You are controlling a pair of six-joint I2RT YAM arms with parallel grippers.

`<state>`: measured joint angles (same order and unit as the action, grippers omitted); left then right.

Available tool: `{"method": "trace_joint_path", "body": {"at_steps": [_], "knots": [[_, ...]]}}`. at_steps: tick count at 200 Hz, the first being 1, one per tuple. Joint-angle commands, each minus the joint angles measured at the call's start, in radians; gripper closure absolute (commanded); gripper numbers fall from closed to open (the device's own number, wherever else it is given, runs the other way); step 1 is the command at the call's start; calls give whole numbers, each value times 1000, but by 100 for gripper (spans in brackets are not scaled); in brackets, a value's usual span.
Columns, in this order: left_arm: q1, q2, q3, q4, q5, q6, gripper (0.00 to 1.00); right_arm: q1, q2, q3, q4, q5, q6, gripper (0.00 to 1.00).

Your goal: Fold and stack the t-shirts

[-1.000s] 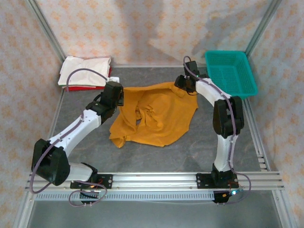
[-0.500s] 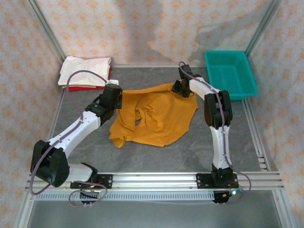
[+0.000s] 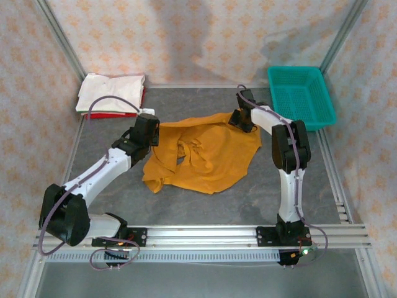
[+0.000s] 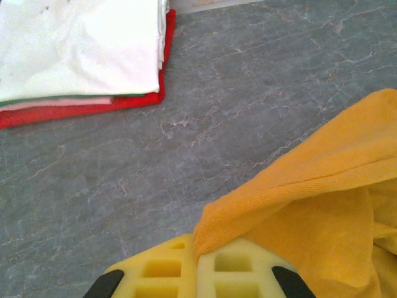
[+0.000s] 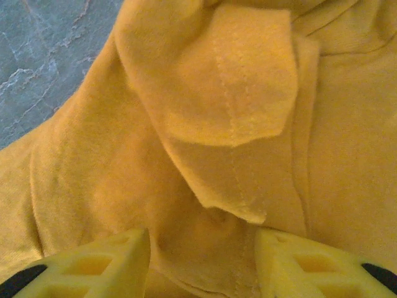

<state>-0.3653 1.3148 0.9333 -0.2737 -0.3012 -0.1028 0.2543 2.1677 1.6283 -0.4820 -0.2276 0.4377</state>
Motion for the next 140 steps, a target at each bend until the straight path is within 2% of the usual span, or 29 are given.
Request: {"method": "trace_joint_path", "body": {"at_steps": [1,39,122,140], "knots": [[11,-34,-5,19,-45,5,100,-7,-67,-26,-11,63,5,52],[12,-32,-11,20,-44,5,100,-6,-125,-90,30,89,26,50],[14,-24,-6,34,-37,-2,100,-6,24,16,21,36,32,56],[14,-25,-9,36,-42,-3,100,-6,32,16,35,24,33,64]]}}
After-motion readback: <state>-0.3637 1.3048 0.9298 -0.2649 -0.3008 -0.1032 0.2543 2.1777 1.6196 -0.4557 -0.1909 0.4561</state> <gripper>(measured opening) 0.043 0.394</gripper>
